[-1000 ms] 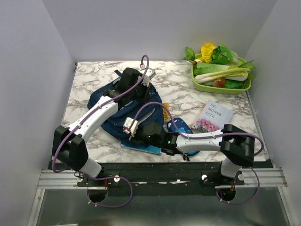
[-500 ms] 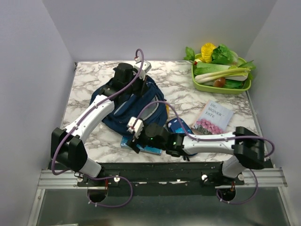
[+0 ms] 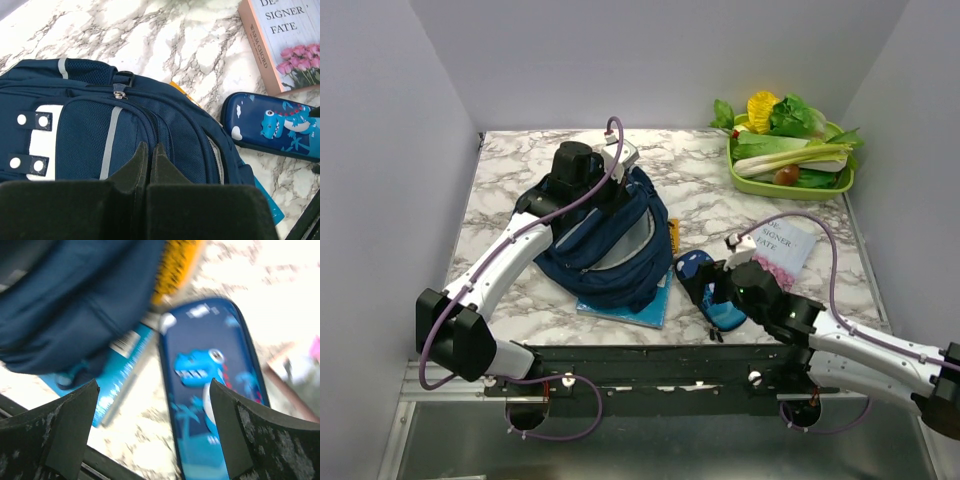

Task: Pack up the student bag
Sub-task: Pick up the stationery from the center of the board.

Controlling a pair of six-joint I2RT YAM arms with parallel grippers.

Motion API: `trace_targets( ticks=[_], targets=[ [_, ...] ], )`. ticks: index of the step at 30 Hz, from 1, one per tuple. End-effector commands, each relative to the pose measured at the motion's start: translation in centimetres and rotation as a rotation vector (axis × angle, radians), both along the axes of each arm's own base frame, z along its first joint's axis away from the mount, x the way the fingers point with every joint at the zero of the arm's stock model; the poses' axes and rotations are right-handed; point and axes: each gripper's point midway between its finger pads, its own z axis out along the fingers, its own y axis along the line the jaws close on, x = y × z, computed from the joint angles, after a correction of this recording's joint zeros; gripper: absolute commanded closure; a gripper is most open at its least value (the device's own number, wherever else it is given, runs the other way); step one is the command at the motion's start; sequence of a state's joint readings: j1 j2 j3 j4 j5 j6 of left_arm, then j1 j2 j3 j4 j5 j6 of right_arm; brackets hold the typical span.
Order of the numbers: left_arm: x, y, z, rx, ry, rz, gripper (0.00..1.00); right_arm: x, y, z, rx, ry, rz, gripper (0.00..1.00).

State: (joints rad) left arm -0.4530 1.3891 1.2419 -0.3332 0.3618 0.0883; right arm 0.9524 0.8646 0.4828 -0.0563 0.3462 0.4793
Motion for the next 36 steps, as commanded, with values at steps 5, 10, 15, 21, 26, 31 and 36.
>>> trace_targets(
  ticks=[5,10,15,21,26,31,36],
  targets=[
    [-1.7,-0.9,2.6,-0.044,-0.082,-0.108,1.00,-2.8,-8.1,-7.1,0.001,0.260,-0.380,0.00],
    [-2.2,-0.9,2.7,-0.051,-0.080,-0.118,1.00,-4.0,-11.4,-8.4,-0.033,0.359,-0.590,0.00],
    [-3.2,-1.2,1.8,-0.056,-0.057,-0.145,1.00,-3.8,-13.2,-8.2,-0.002,0.344,-0.727,0.00],
    [-4.0,-1.6,1.4,-0.065,-0.053,-0.167,1.00,-2.3,-12.8,-7.5,0.046,0.252,-0.722,0.00],
    [-4.1,-1.7,1.6,-0.068,-0.054,-0.172,1.00,-1.7,-11.5,-8.4,0.020,0.274,-0.688,0.00],
    [-4.1,-1.7,2.4,-0.078,-0.066,-0.170,1.00,-2.2,-8.5,-11.4,0.104,0.381,-0.585,0.00],
    [-4.0,-1.8,3.0,-0.088,-0.074,-0.170,1.00,-2.8,-5.6,-11.5,0.253,0.424,-0.461,0.00]
  ],
)
